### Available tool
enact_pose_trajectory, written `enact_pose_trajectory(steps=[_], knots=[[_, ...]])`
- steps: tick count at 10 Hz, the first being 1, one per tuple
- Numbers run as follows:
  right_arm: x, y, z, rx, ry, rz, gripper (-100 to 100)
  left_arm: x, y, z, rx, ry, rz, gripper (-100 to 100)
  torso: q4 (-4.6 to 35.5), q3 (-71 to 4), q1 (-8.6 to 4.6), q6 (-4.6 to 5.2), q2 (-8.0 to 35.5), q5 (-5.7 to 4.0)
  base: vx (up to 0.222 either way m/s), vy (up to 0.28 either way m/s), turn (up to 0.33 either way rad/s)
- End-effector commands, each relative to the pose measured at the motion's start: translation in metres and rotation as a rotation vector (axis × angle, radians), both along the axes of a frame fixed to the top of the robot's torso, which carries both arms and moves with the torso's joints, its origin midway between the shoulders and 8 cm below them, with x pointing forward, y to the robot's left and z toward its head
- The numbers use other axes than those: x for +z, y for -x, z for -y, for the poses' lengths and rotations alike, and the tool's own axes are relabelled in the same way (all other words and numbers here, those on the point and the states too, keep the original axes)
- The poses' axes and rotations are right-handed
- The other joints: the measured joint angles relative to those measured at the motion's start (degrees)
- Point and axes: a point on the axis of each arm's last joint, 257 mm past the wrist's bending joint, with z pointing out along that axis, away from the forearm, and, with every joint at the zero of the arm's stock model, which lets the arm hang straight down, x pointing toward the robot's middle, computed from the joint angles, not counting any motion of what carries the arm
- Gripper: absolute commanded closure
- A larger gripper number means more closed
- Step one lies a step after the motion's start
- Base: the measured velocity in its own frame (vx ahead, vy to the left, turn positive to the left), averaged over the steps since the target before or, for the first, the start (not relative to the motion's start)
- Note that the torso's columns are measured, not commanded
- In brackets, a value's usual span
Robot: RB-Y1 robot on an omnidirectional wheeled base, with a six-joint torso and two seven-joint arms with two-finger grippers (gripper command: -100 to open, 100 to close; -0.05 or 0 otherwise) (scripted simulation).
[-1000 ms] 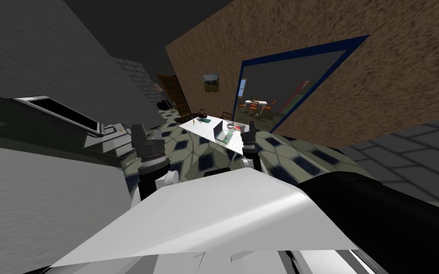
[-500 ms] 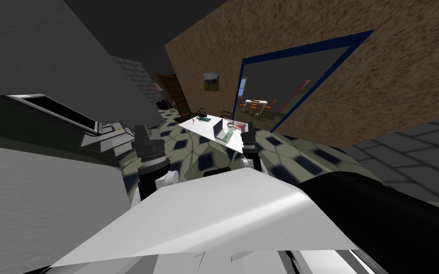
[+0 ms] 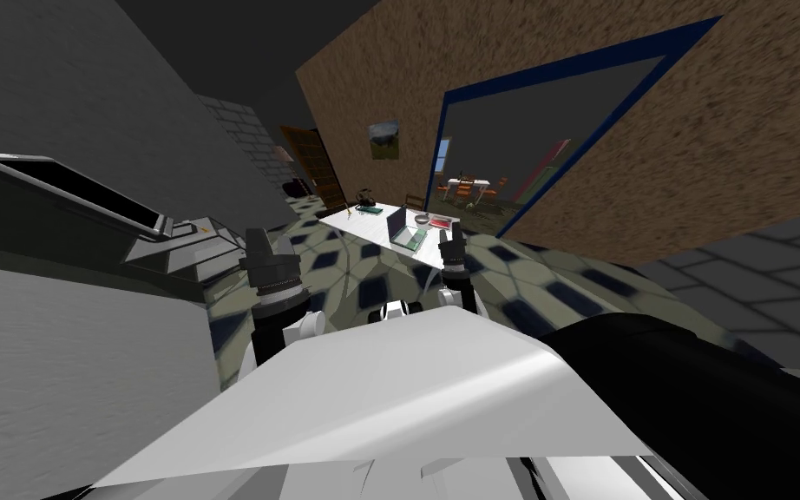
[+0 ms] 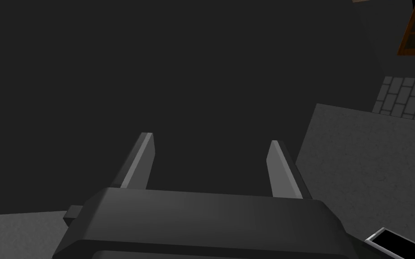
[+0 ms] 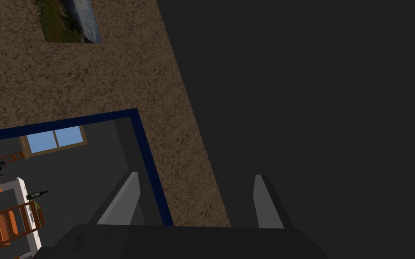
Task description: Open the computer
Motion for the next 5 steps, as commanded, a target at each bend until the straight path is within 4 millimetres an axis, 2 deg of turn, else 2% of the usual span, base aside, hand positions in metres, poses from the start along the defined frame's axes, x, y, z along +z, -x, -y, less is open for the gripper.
enact_pose_trajectory(steps=[1, 5], knots=[[-0.008, -0.003, -0.003, -0.01, 0.086, -0.035, -100, 0.0, 0.0, 0.0, 0.0, 0.0, -0.001, 0, 1.87, -3.99, 0.09, 0.01, 1.84, 0.02, 0.068, 0.077, -0.058], [-0.03, -0.011, 0.0, -0.084, 0.288, -0.122, -100, 0.0, 0.0, 0.0, 0.0, 0.0, -0.001, 0, 2.64, -5.47, 0.08, 0.0, 2.53, 0.03, 0.146, 0.124, -0.091]])
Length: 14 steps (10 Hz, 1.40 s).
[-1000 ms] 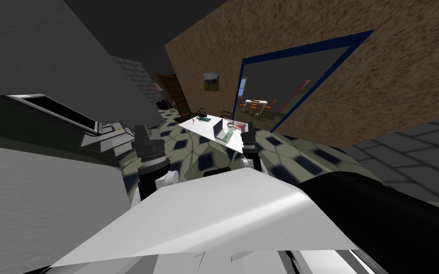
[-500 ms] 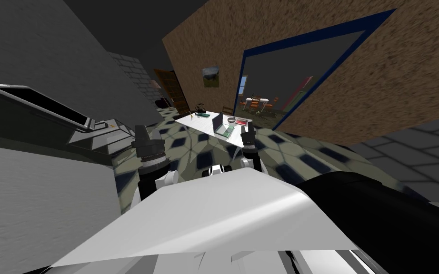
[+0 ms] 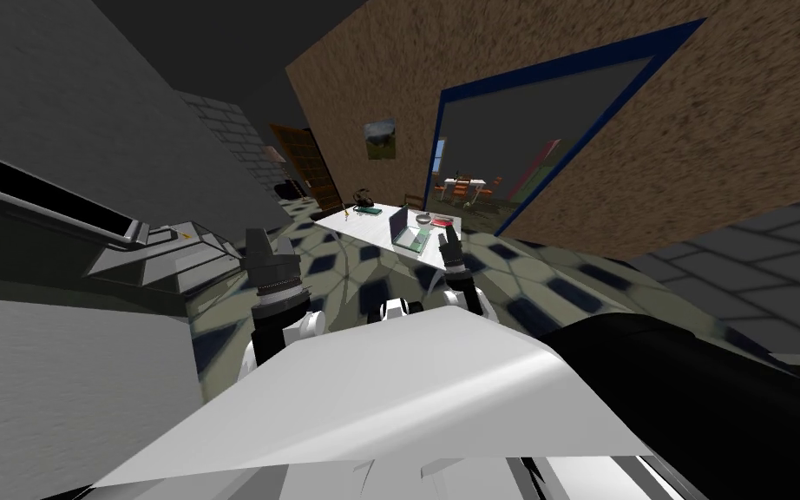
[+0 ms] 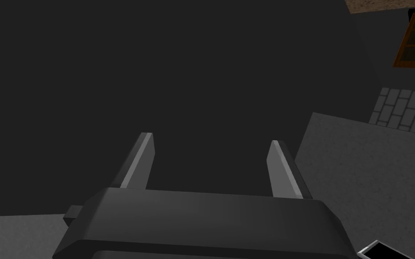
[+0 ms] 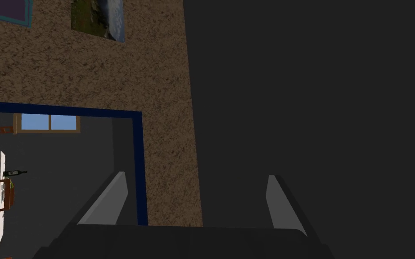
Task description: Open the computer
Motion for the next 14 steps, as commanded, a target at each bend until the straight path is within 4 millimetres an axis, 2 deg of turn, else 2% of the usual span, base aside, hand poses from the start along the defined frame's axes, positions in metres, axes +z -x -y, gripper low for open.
enact_pose_trajectory(steps=[1, 8, 14], knots=[[-0.014, -0.004, 0.004, -0.053, 0.124, -0.05, -100, 0.0, 0.0, 0.0, 0.0, 0.0, 0.0, 0, 0.05, 0.1, -0.09, 0.0, 0.16, -0.03, 0.136, 0.129, -0.081], [-0.054, -0.013, 0.029, -0.238, 0.501, -0.189, -100, 0.0, 0.0, 0.0, 0.0, 0.0, 0.0, 0, 0.01, 0.01, -0.11, 0.01, 0.01, -0.03, 0.152, 0.154, -0.117], [-0.095, -0.016, 0.071, -0.417, 0.885, -0.327, -100, 0.0, 0.0, 0.0, 0.0, 0.0, 0.0, 0, 0.05, 0.09, -0.07, 0.01, 0.15, -0.02, 0.17, 0.223, -0.131]])
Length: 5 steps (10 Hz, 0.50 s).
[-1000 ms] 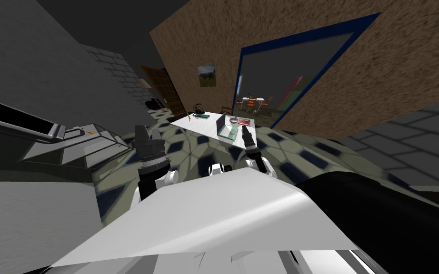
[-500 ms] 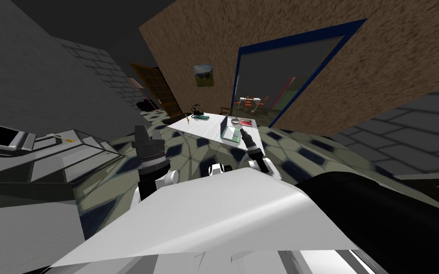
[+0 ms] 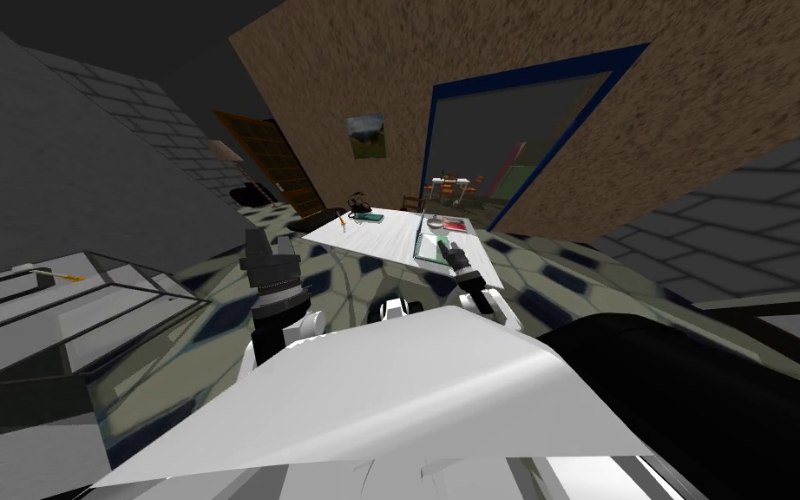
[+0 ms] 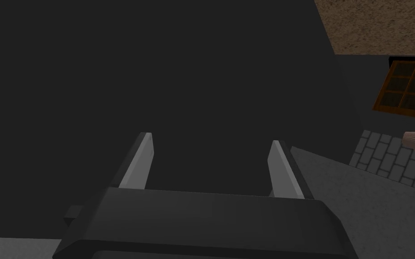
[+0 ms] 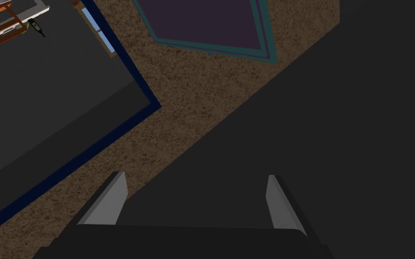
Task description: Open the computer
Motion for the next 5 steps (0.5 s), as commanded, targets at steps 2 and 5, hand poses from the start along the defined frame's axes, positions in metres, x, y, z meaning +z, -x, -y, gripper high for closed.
enact_pose_trajectory(steps=[2, 5], knots=[[-0.024, 0.002, 0.033, -0.108, 0.246, -0.092, -100, 0.0, 0.0, 0.0, 0.0, 0.0, 0.0, 0, 0.03, 0.07, -0.1, -0.01, 0.08, -0.03, 0.163, 0.218, -0.122], [-0.041, 0.004, 0.063, -0.189, 0.451, -0.167, -100, 0.0, 0.0, 0.0, 0.0, 0.0, 0.0, 0, 0.01, 0.02, 0.02, -0.01, 0.03, 0.0, 0.146, 0.225, -0.142]])
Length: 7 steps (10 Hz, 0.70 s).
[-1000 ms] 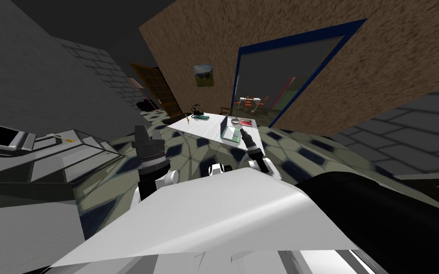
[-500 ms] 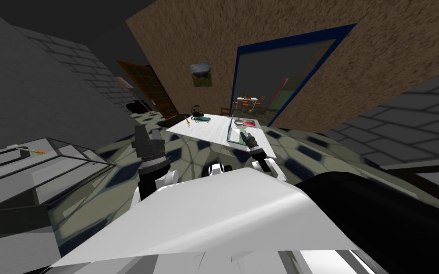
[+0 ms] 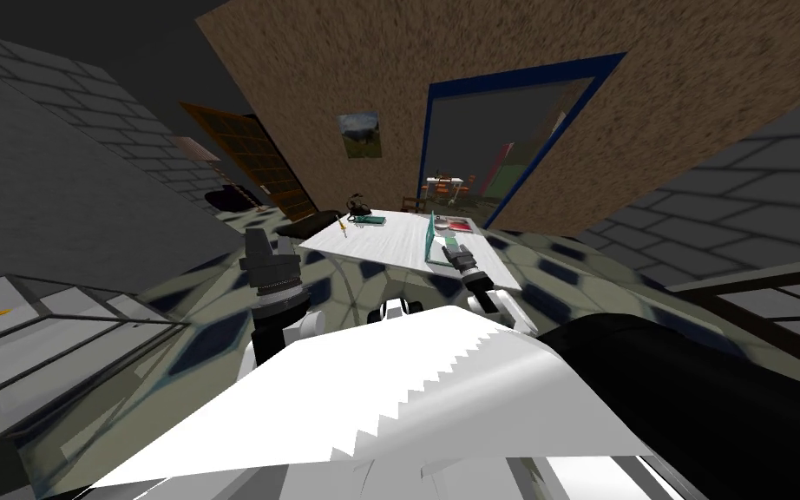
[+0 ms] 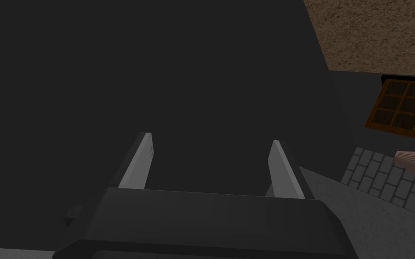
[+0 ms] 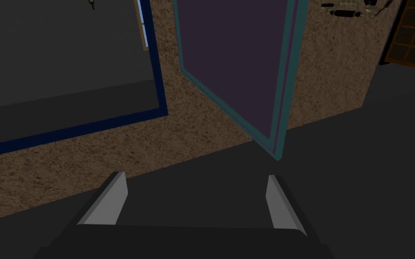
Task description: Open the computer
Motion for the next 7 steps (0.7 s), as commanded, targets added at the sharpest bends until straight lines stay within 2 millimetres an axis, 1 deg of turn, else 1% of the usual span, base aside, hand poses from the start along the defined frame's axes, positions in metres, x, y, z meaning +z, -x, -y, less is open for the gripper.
enact_pose_trajectory(steps=[1, 3, 4, 7], knots=[[-0.009, 0.001, 0.018, -0.046, 0.115, -0.043, -100, 0.0, 0.0, 0.0, 0.0, 0.0, 0.0, 0, 0.02, 0.05, -0.01, 0.0, 0.06, 0.0, 0.093, 0.15, -0.035], [-0.018, 0.004, 0.039, -0.096, 0.249, -0.092, -100, 0.0, 0.0, 0.0, 0.0, 0.0, 0.0, 0, 0.02, 0.04, -0.29, 0.02, 0.04, -0.09, 0.1, 0.14, -0.103], [-0.022, 0.005, 0.05, -0.119, 0.314, -0.115, -100, 0.0, 0.0, 0.0, 0.0, 0.0, 0.0, 0, 0.0, -0.02, -0.05, 0.01, -0.04, -0.02, 0.151, 0.181, -0.118], [-0.029, 0.011, 0.08, -0.183, 0.494, -0.178, -100, 0.0, 0.0, 0.0, 0.0, 0.0, 0.0, 0, 0.0, -0.01, 0.17, 0.0, -0.03, 0.06, 0.117, 0.232, -0.118]])
